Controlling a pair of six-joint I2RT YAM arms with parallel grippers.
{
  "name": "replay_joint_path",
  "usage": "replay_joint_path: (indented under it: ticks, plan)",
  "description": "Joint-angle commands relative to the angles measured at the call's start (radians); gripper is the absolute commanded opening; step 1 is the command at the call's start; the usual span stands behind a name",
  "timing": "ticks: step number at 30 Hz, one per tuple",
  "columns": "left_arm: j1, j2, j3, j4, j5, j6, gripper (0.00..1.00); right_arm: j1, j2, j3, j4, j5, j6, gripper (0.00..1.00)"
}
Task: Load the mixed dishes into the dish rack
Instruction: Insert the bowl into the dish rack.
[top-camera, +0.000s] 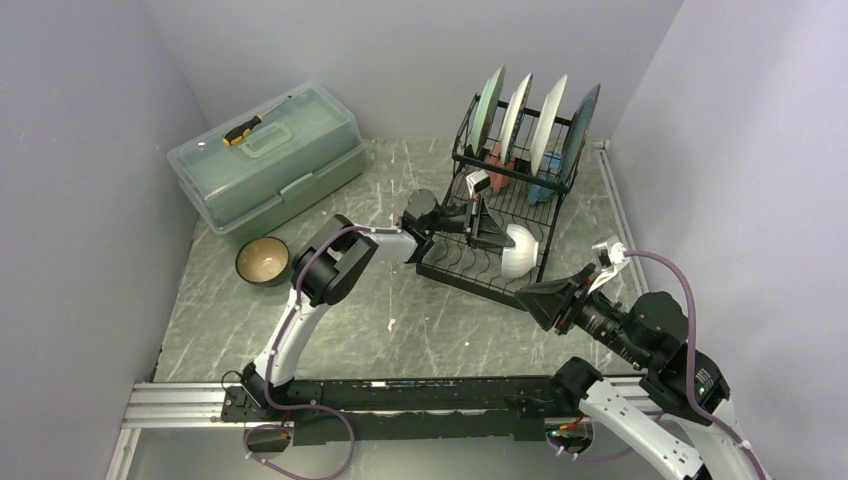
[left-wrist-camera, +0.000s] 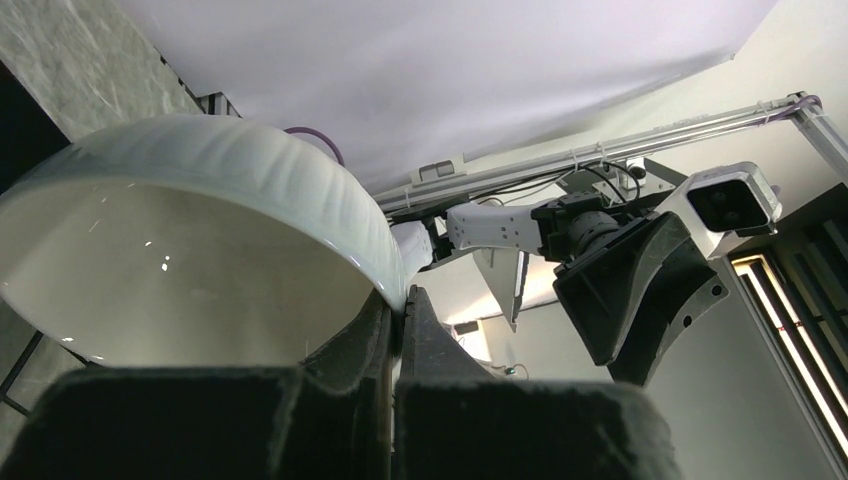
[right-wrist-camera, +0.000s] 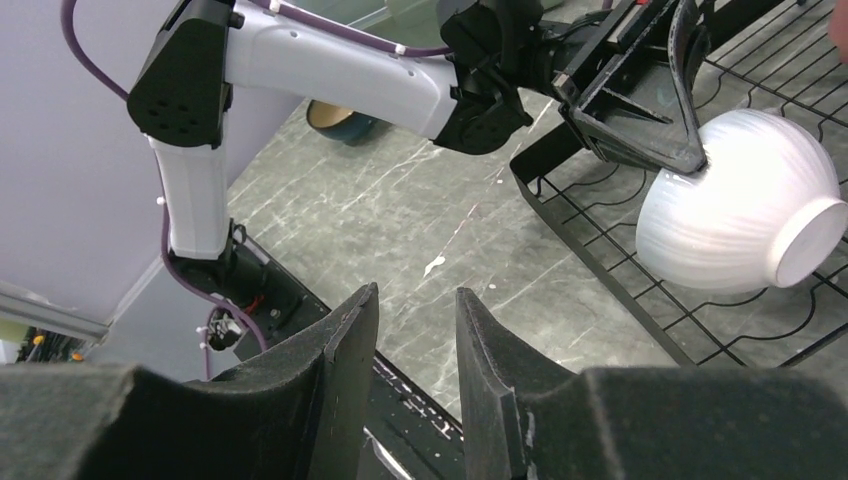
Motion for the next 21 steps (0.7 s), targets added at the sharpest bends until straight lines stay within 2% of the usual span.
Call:
replay_joint_path:
  ticks: [1, 21]
  plan:
    - [-0.021, 0.018, 0.071, 0.113, -0.040, -0.012, 0.00, 0.002, -0.018, 0.032, -0.012, 0.016, 0.007, 0.36]
    - [-0.043, 0.153, 0.200, 0.068, -0.060, -0.019, 0.00, 0.002, -0.048, 0.043, -0.056, 0.029, 0.000, 0.36]
